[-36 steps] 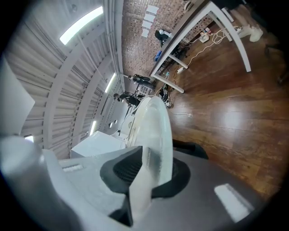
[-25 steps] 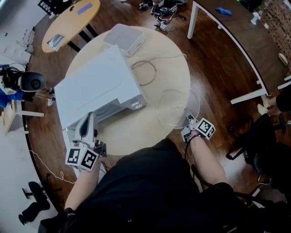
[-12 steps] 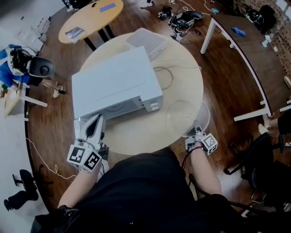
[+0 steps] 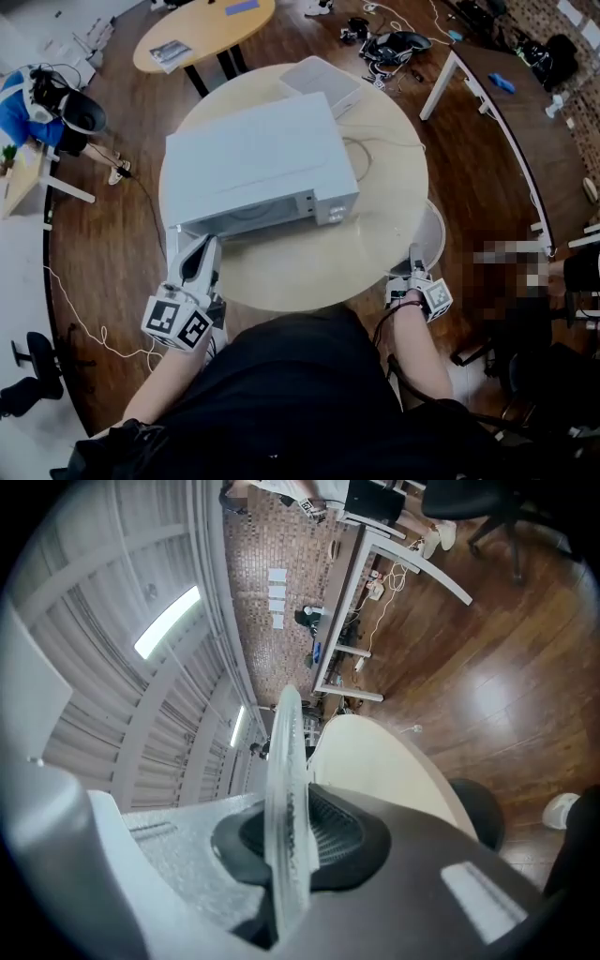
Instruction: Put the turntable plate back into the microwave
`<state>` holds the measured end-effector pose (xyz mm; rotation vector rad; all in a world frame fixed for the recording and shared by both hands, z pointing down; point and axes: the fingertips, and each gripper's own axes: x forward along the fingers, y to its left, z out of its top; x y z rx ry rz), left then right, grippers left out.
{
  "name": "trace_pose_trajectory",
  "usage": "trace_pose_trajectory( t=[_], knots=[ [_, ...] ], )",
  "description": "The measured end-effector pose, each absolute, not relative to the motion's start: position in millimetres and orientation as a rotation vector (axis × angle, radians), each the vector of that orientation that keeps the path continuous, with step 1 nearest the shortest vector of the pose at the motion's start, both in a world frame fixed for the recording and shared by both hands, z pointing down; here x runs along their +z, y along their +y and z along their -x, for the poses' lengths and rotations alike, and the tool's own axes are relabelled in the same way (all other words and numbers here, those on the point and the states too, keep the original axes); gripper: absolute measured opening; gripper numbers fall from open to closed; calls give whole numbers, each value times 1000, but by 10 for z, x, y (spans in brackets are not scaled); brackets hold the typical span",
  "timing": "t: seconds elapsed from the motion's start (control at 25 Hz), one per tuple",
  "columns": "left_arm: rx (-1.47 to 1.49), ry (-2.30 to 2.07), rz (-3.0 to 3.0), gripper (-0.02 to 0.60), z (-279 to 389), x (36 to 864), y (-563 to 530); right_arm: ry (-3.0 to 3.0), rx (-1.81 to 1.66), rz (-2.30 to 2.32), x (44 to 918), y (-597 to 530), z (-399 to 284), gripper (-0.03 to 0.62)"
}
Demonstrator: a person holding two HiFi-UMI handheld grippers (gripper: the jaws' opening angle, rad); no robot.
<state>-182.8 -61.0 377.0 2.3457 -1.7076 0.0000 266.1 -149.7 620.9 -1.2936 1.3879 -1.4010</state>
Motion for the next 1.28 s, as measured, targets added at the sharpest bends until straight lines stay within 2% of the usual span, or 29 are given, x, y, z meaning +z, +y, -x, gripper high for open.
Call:
trace_pose_trajectory(
  t=[0.84,1.28],
  knots=[
    [-82,-1669,-2401,3,2089,3745,-394,1304,-1292,1291,5764,-1149,-2720,25],
    [-99,-1617,-2461,3,2119,3739,-208,1305,-1290,1255,5736,-868,-2439,26]
  ],
)
